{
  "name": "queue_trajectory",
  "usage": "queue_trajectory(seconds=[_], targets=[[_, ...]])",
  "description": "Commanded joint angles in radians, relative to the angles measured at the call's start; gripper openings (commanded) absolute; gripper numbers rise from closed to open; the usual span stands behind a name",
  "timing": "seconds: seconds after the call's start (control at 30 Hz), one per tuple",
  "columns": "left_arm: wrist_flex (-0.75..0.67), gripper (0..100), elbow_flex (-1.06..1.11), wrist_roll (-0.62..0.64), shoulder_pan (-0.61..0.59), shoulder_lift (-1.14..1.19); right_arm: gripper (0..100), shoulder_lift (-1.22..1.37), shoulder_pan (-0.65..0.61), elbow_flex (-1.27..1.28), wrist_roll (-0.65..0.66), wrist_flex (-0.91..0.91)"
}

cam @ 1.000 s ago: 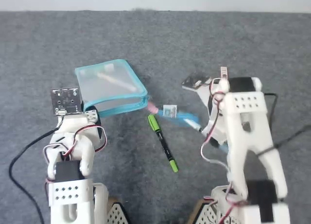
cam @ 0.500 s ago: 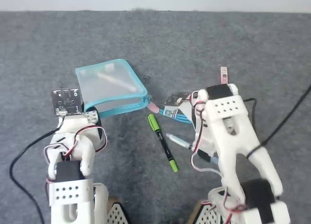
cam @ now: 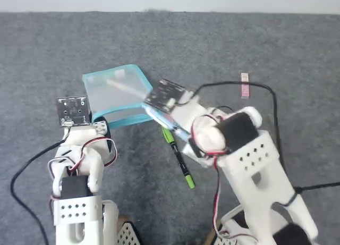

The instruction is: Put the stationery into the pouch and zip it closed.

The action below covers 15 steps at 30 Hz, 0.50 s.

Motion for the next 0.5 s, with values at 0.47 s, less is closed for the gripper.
queue_trajectory(seconds=[0.47], targets=[[-0.034, 1, -0.016, 0.005, 0.008, 0.005, 0.7, 0.071, -0.039, -0.089, -0.052, 0.039]])
